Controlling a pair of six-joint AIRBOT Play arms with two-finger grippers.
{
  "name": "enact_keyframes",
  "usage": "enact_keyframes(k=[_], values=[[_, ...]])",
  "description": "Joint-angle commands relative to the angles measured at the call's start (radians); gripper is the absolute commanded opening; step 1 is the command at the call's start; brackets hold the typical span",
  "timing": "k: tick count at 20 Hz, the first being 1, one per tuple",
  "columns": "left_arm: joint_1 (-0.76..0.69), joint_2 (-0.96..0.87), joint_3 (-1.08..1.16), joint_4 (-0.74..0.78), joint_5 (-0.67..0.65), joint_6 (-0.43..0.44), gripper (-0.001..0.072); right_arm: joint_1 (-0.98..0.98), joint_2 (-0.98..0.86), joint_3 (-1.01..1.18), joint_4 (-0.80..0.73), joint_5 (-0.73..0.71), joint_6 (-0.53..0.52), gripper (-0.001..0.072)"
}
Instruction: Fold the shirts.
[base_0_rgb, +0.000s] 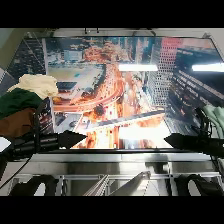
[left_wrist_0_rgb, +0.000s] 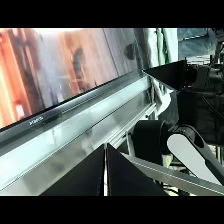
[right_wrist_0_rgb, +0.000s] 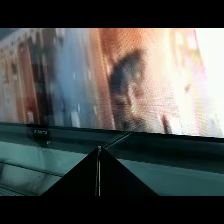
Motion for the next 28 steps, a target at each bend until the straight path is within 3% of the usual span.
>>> enact_keyframes(k=[1,4,7,8,9,10,13,16,20,26,27,28], values=[[0.0,0.001,0.0,0.001,-0.005,-0.001,0.0,0.001,0.001,0.0,0.0,0.001,0.0,0.0022],[0.006,0.001,0.027,0.019,0.004,-0.002,-0.0002,0.001,0.001,0.0,0.0,0.0,0.0,0.0022],[0.145,-0.039,0.267,0.229,0.038,-0.035,0.0004,0.001,0.001,0.0,0.0,0.0,0.0,0.0022],[0.216,-0.089,0.379,0.323,0.034,-0.044,0.0204,0.001,0.001,0.0,0.0,0.0,0.0,0.0022],[0.293,-0.162,0.503,0.398,0.028,-0.076,0.0486,0.001,0.001,0.0,0.0,0.0,0.0,0.0022],[0.359,-0.244,0.616,0.43,0.021,-0.079,0.0714,0.001,0.001,0.0,0.0,0.0,0.0,0.0022],[0.481,-0.582,0.954,0.455,-0.023,-0.06,0.072,0.001,0.001,0.0,0.0,0.0,0.0,0.0022],[0.493,-0.939,1.25,0.516,-0.098,-0.067,0.072,0.001,0.001,0.0,0.0,-0.001,0.0,0.0022],[0.475,-1.32,1.535,0.624,-0.139,-0.14,0.072,0.001,0.0,0.0,0.0,-0.034,-0.002,0.0022],[0.467,-1.578,1.7,0.739,-0.14,-0.159,0.072,0.001,0.001,0.0,0.0,-0.048,-0.002,0.0022],[0.46,-1.592,1.7,0.731,-0.139,-0.159,0.0707,0.001,0.001,0.0,0.0,-0.055,-0.002,0.0022],[0.451,-1.599,1.7,0.73,-0.141,-0.159,0.0564,0.001,0.001,0.0,0.0,-0.058,-0.002,0.0022]])
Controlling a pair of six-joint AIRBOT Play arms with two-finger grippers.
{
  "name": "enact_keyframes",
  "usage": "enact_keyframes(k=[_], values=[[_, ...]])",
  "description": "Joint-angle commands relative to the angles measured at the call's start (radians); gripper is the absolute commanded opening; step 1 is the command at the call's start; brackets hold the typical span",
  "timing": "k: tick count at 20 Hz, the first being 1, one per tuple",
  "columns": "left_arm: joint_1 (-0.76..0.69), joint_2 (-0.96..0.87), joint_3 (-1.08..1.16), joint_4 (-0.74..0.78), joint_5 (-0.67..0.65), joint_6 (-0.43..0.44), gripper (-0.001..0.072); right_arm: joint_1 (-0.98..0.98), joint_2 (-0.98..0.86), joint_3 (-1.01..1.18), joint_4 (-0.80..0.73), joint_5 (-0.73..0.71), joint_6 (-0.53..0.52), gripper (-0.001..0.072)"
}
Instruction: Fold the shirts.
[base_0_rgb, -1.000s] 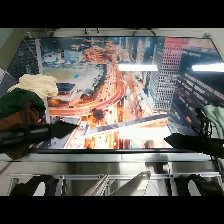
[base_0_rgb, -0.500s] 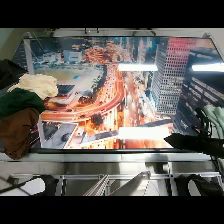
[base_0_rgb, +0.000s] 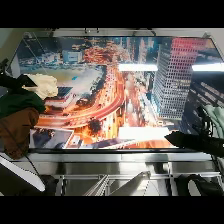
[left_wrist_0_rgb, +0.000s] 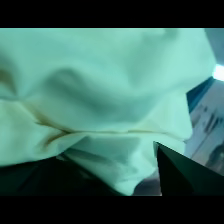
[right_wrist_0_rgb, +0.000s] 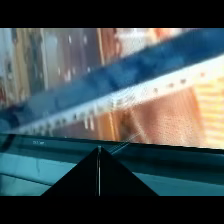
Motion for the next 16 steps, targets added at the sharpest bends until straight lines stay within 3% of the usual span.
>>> enact_keyframes(k=[1,2,5,7,10,12,16], values=[[-0.023,-0.069,0.037,0.018,-0.019,-0.008,0.0256,0.001,0.0,0.0,0.0,-0.017,0.0,0.0023],[-0.029,-0.062,0.043,-0.03,-0.042,0.007,0.0009,0.001,0.001,0.0,0.0,-0.016,0.0,0.0022],[-0.055,0.024,0.037,-0.369,-0.032,0.072,0.001,0.001,0.001,0.0,0.0,-0.016,0.0,0.0022],[-0.085,0.12,0.022,-0.714,-0.034,0.145,0.0011,0.001,0.001,0.0,0.0,-0.016,0.0,0.0022],[-0.182,0.264,0.023,-1.154,-0.096,0.188,0.0011,0.001,0.001,0.0,0.002,-0.016,0.001,0.0022],[-0.275,0.359,0.023,-1.258,-0.109,0.186,0.0018,0.001,0.001,0.0,0.011,-0.003,0.002,0.0022],[-0.454,0.471,0.022,-1.169,-0.107,0.136,0.0017,0.001,0.001,0.0,0.027,0.018,0.002,0.0022]])
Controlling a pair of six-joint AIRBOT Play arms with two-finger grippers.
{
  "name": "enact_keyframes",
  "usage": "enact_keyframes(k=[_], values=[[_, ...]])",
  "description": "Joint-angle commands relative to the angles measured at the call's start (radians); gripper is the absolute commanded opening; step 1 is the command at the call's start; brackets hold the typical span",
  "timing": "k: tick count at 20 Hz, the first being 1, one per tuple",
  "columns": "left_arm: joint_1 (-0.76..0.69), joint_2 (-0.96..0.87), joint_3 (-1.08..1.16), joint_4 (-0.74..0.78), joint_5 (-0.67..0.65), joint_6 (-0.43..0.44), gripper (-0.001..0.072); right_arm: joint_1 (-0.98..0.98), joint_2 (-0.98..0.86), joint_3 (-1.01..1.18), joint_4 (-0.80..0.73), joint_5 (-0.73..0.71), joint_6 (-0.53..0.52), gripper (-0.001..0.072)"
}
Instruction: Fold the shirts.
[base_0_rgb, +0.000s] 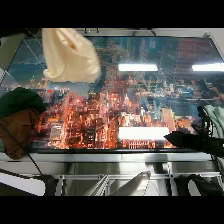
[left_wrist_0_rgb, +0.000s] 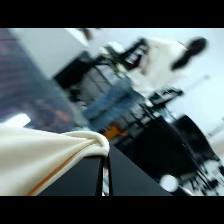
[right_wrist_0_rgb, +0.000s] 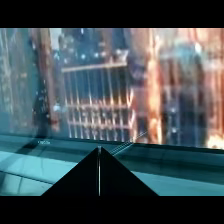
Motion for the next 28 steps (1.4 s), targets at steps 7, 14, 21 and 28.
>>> enact_keyframes(k=[7,14,21,28], values=[[-0.262,0.084,-0.147,0.56,-0.042,-0.201,0.0445,0.001,0.0,0.0,0.008,0.052,0.001,0.012],[-0.168,0.084,-0.453,0.843,-0.159,-0.242,0.072,-0.148,-0.04,0.075,-0.048,-0.02,-0.001,0.059],[-0.013,0.084,-0.748,0.927,-0.067,-0.193,0.0719,-0.452,-0.463,0.19,-0.059,-0.05,-0.073,0.0588],[-0.011,0.044,-0.856,0.916,0.144,-0.097,0.0701,-0.295,-0.838,0.187,0.031,-0.044,-0.251,0.0568]])
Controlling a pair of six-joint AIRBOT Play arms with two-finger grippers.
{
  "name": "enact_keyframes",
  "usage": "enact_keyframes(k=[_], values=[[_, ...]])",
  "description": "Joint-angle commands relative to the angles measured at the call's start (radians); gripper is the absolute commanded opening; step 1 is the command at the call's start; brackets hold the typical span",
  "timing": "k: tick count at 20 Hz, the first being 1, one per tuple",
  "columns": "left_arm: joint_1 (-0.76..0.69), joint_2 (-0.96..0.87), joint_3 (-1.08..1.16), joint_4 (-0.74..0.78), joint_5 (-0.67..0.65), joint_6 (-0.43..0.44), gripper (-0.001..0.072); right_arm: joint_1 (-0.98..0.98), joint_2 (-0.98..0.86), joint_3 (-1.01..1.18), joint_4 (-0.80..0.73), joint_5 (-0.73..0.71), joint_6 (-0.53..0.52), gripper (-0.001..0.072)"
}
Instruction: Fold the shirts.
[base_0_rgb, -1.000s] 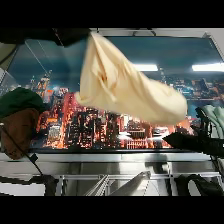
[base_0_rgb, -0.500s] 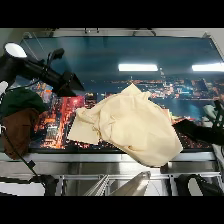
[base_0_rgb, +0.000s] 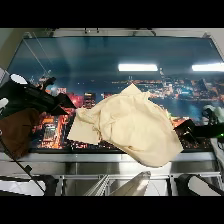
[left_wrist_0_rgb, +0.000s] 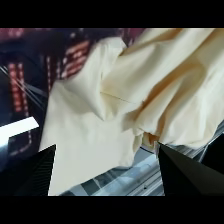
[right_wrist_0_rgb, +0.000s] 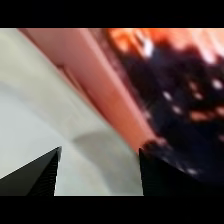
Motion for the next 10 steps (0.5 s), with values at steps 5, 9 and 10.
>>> enact_keyframes(k=[5,9,10], values=[[-0.142,-0.217,0.159,0.003,0.039,0.036,0.0697,0.209,-0.163,0.023,0.324,0.003,-0.286,0.0052],[-0.232,-0.311,0.304,-0.094,-0.089,0.089,0.001,0.187,-0.159,0.157,0.322,0.174,-0.28,0.0022],[-0.244,-0.308,0.328,-0.123,-0.123,0.101,0.001,0.17,-0.15,0.209,0.308,0.209,-0.253,0.0022]])
